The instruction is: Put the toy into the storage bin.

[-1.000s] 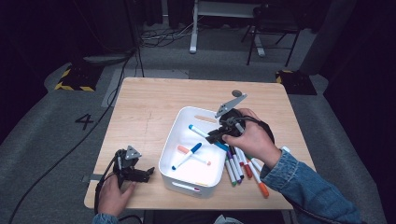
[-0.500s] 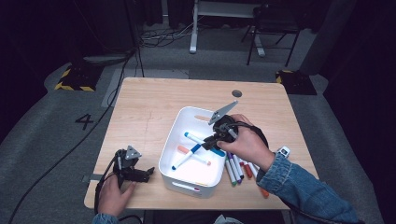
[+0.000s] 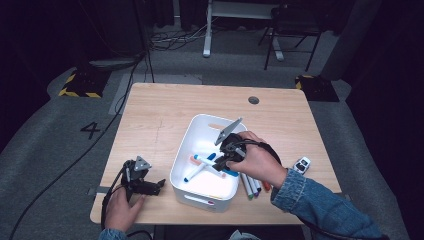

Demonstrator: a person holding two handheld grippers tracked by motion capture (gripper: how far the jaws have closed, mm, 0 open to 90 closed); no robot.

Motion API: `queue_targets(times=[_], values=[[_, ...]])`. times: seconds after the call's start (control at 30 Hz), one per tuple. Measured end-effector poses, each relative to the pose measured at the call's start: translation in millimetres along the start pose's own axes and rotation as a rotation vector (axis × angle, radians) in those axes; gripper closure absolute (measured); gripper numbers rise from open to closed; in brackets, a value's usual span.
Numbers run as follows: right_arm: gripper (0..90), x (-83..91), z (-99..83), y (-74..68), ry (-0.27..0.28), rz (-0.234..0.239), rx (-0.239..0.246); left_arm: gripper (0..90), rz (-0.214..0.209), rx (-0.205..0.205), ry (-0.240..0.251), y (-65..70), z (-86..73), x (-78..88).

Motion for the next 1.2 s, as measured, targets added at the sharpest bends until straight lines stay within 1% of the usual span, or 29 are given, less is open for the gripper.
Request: queue_targets(times=[0.03, 0.13, 0.17, 0.23, 0.27, 0.3, 0.33, 0.37, 0.4, 0.43, 0.47, 0.5, 0.57, 0.6, 0.63, 0.67, 0.77, 0.8, 0.83, 0.9, 0.97, 1.03, 1.07, 1.1, 1.13, 1.2], values=[[77.0, -1.3, -0.4, -0.8, -0.005, -0.002, 0.007, 0.1, -0.005, 0.003, 0.001, 0.5, 0.0, -0.3], [77.0, -4.8, -1.4, -4.9, -0.019, 0.008, 0.017, 0.1, -0.001, -0.002, 0.000, -0.1, 0.0, 0.0], [76.9, -5.7, -1.9, -6.4, -0.025, 0.011, 0.016, 0.1, -0.005, 0.003, 0.001, 0.5, 0.0, -0.2], [76.8, -8.1, -2.6, -8.2, -0.030, 0.016, 0.023, 0.1, 0.000, -0.001, 0.000, -0.1, 0.0, 0.0], [74.9, -9.3, -3.0, -9.4, -0.034, 0.022, 0.029, 0.1, -0.005, 0.003, 0.001, 0.4, 0.0, -0.2], [68.4, -10.0, -2.8, -11.0, -0.029, 0.032, 0.025, 0.1, 0.000, 0.000, 0.000, 0.0, 0.0, 0.0], [61.9, -10.9, -1.7, -12.4, -0.010, 0.041, 0.018, 0.1, 0.000, 0.000, 0.000, 0.0, 0.0, 0.0], [58.2, -8.8, -2.8, -15.4, -0.027, 0.043, -0.021, 0.1, -0.004, 0.002, 0.000, 0.3, 0.0, -0.2], [55.0, -7.5, -3.0, -16.1, -0.029, 0.041, -0.034, 0.1, 0.001, 0.000, 0.000, 0.0, 0.0, 0.0], [51.1, -6.6, -1.9, -15.4, -0.007, 0.042, -0.037, 0.1, -0.005, 0.003, 0.001, 0.4, 0.0, -0.2], [50.6, -5.3, -0.6, -14.6, 0.014, 0.040, -0.050, 0.1, -0.003, 0.002, 0.001, 0.3, 0.0, -0.2], [51.0, -3.0, -0.1, -13.6, 0.023, 0.038, -0.056, 0.1, -0.005, 0.003, 0.001, 0.4, 0.0, -0.2], [50.6, 2.4, 1.0, -10.4, 0.048, 0.027, -0.049, 0.1, -0.004, 0.002, 0.000, 0.3, 0.0, -0.2], [50.3, 3.7, 3.4, -6.5, 0.090, 0.021, -0.012, 0.1, 0.000, 0.000, 0.000, 0.0, 0.0, 0.0], [50.3, 8.0, 2.0, -6.8, 0.080, 0.019, -0.037, 0.1, -0.004, 0.000, 0.000, 0.2, 0.0, -0.1], [50.3, 11.2, 1.5, -5.0, 0.087, 0.012, -0.035, 0.1, -0.003, 0.001, 0.001, 0.3, 0.0, -0.2], [50.6, 20.7, -1.6, -0.5, 0.103, -0.002, -0.047, 0.1, 0.000, 0.000, 0.000, 0.0, 0.0, 0.0], [50.6, 24.2, -3.2, 1.1, 0.105, -0.010, -0.052, 0.1, -0.005, 0.003, 0.001, 0.4, 0.0, -0.2], [50.7, 27.4, -4.5, 2.6, 0.110, -0.014, -0.058, 0.1, 0.001, 0.000, 0.000, -0.1, 0.0, 0.0], [50.7, 32.9, -7.8, 7.1, 0.120, -0.026, -0.056, 0.1, -0.005, 0.003, 0.001, 0.4, 0.0, -0.3], [50.6, 38.2, -10.9, 10.7, 0.130, -0.037, -0.065, 0.1, -0.005, 0.003, 0.001, 0.4, 0.0, -0.2], [50.7, 44.1, -15.2, 14.1, 0.128, -0.047, -0.081, 0.1, -0.005, 0.002, 0.000, 0.4, 0.0, -0.2], [50.8, 46.0, -16.6, 16.1, 0.136, -0.052, -0.081, 0.1, -0.005, 0.002, 0.000, 0.4, 0.0, -0.2], [50.8, 49.0, -18.7, 17.6, 0.129, -0.059, -0.086, 0.1, -0.004, 0.001, 0.000, 0.3, 0.0, -0.1], [50.8, 51.3, -20.1, 19.0, 0.137, -0.059, -0.091, 0.1, -0.003, 0.001, 0.000, 0.2, 0.0, -0.1], [50.8, 53.9, -21.7, 21.6, 0.141, -0.067, -0.088, 0.1, -0.005, 0.003, 0.001, 0.4, 0.0, -0.2]])
Point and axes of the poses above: each handheld gripper's, and its own axes: x roughly backward along the jaws, z roughly out of its top, y roughly to its right, the point moved 7 cm from there along -x, roughly forward along the jaws, and after that the axes turned 8 degrees about -z, right-handed, at the moved point
